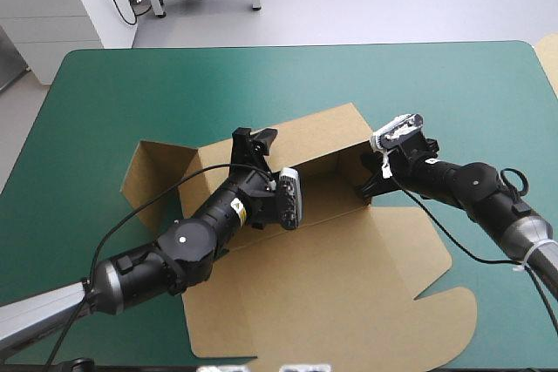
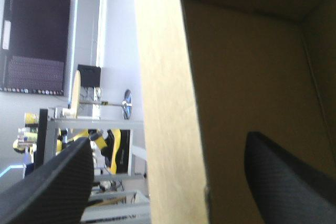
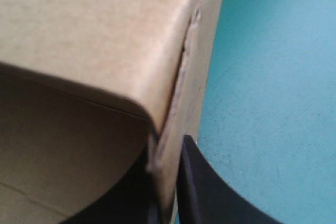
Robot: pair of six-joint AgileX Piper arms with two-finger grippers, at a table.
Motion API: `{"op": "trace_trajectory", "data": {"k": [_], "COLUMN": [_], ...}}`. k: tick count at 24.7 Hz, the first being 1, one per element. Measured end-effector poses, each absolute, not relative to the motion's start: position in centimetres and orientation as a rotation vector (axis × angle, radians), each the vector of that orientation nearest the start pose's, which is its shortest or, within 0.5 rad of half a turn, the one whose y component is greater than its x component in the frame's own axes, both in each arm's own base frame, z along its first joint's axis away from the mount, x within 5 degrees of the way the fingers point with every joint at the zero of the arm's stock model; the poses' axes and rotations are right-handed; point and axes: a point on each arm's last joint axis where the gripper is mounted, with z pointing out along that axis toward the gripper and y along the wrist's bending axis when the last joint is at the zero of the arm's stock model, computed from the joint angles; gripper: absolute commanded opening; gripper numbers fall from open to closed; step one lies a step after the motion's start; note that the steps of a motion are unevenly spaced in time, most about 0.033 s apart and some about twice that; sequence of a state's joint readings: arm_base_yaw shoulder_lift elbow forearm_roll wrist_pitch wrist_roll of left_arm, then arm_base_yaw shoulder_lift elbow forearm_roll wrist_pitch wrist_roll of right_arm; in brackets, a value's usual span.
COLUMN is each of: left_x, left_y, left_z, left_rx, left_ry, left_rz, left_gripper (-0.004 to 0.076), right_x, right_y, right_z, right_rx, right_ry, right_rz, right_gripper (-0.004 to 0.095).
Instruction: Fold the box
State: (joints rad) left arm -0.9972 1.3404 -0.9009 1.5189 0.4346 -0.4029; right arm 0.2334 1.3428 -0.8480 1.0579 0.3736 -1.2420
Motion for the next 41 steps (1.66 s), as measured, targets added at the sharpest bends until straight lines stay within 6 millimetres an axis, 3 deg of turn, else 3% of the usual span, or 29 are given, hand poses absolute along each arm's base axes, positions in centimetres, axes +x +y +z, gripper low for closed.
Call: {"op": "trace_trajectory", "data": {"k": [4, 8, 10, 12, 14, 16, 19, 25, 31, 34, 37, 41], "left_x": [14.8, 10.7, 9.5, 9.1, 9.1, 9.0, 8.8, 10.8, 15.7, 17.8, 20.5, 21.7], "left_y": [-23.6, -24.2, -24.5, -24.6, -24.6, -24.6, -24.5, -22.8, -18.5, -15.9, -11.7, -7.9], "left_z": [33.1, 34.2, 34.8, 36.3, 37.4, 38.4, 40.8, 45.0, 47.8, 48.1, 47.6, 47.6], "left_rx": [1.51, 1.506, 1.495, 1.447, 1.431, 1.446, 1.464, 1.431, 1.208, 1.082, 0.883, 0.713], "left_ry": [1.106, 1.048, 1.051, 1.113, 1.161, 1.179, 1.233, 1.41, 1.654, 1.775, 1.967, 2.062], "left_rz": [0.431, 0.408, 0.393, 0.341, 0.309, 0.297, 0.234, 0.133, 0.123, 0.161, 0.191, 0.199], "left_gripper": [0.057, 0.0547, 0.0404, 0.0186, 0.0053, -0.0008, 0.002, 0.0018, 0.0018, 0.0018, 0.0018, 0.0018], "right_x": [27.1, 27.8, 28.2, 28.4, 28.5, 28.6, 28.6, 28.6, 28.5, 28.4, 28.1, 27.2], "right_y": [9.4, 8.6, 8.3, 8.3, 8.4, 8.5, 8.6, 8.7, 8.8, 8.9, 9.2, 9.1], "right_z": [28.0, 28.4, 28.9, 29.5, 30.0, 30.3, 30.5, 30.5, 30.4, 30.4, 30.1, 30.6], "right_rx": [-0.634, -0.499, -0.455, -0.447, -0.448, -0.453, -0.456, -0.473, -0.491, -0.514, -0.56, -0.657], "right_ry": [2.049, 2.024, 2.002, 1.982, 1.972, 1.963, 1.958, 1.962, 1.969, 1.974, 1.994, 2.064], "right_rz": [0.346, 0.256, 0.229, 0.229, 0.237, 0.244, 0.249, 0.261, 0.274, 0.281, 0.302, 0.289], "right_gripper": [-0.0019, -0.0019, -0.0019, -0.0021, -0.0021, -0.002, -0.0021, -0.0021, -0.0021, -0.0021, -0.0021, -0.0021]}}
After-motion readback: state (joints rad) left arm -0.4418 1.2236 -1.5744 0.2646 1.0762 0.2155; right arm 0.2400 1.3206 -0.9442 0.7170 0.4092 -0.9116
